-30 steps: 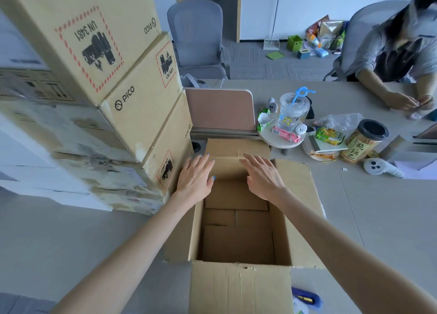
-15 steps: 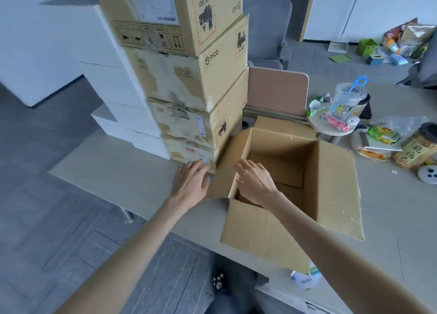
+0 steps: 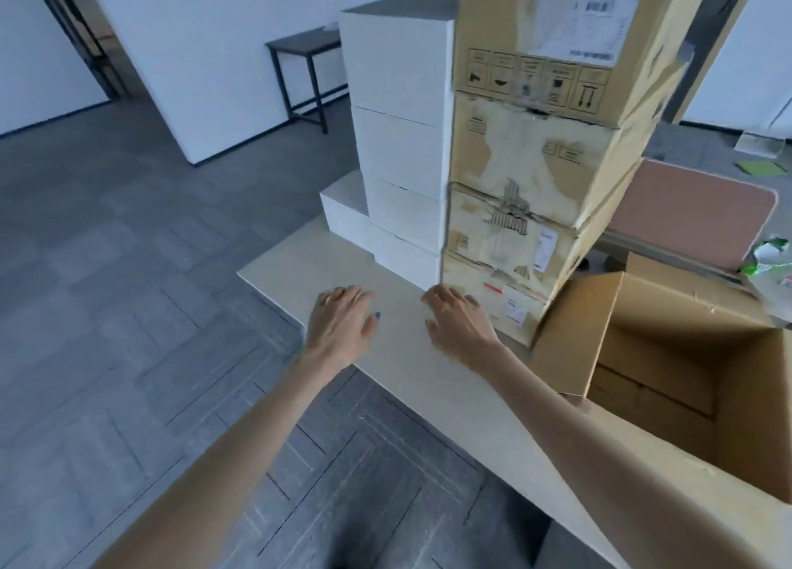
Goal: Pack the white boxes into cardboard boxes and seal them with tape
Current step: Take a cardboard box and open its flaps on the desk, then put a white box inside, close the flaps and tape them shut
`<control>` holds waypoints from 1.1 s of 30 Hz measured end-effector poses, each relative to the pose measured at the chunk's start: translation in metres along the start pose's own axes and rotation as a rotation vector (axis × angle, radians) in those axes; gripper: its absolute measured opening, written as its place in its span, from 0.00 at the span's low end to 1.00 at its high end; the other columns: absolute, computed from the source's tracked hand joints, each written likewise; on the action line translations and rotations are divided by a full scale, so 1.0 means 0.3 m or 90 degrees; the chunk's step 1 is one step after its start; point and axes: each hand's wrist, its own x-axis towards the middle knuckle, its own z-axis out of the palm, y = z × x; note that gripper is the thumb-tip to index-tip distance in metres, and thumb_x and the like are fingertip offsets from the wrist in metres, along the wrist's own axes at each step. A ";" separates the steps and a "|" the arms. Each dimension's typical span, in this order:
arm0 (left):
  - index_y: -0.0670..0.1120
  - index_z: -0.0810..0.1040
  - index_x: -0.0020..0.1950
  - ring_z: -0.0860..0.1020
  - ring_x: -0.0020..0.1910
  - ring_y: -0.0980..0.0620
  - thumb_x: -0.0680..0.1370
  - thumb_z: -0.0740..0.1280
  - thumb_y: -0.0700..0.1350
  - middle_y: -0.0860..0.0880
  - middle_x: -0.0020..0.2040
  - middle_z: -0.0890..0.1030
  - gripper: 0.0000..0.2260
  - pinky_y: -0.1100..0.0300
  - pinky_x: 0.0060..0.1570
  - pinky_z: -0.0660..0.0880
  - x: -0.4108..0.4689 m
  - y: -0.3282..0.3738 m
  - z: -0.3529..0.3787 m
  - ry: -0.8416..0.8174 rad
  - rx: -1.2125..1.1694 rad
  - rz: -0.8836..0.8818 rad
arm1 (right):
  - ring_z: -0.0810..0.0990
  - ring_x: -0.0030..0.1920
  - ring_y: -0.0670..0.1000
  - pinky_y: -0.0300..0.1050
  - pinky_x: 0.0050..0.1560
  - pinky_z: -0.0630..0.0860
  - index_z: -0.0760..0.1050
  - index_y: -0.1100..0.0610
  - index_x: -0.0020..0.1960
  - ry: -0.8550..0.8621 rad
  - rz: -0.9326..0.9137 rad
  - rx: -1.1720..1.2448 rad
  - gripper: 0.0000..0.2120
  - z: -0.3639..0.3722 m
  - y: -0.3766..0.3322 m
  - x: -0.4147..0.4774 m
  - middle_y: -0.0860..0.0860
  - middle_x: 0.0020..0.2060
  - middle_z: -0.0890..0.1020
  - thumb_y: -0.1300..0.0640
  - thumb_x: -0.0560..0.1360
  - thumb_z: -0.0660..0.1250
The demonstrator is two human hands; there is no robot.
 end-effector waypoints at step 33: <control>0.46 0.71 0.71 0.68 0.69 0.42 0.81 0.62 0.50 0.44 0.73 0.67 0.20 0.46 0.64 0.68 1.202 -1.173 0.421 -0.115 -0.095 0.197 | 0.67 0.69 0.58 0.50 0.59 0.71 0.67 0.64 0.67 0.050 0.338 0.056 0.21 0.436 -0.316 1.344 0.57 0.68 0.70 0.66 0.74 0.61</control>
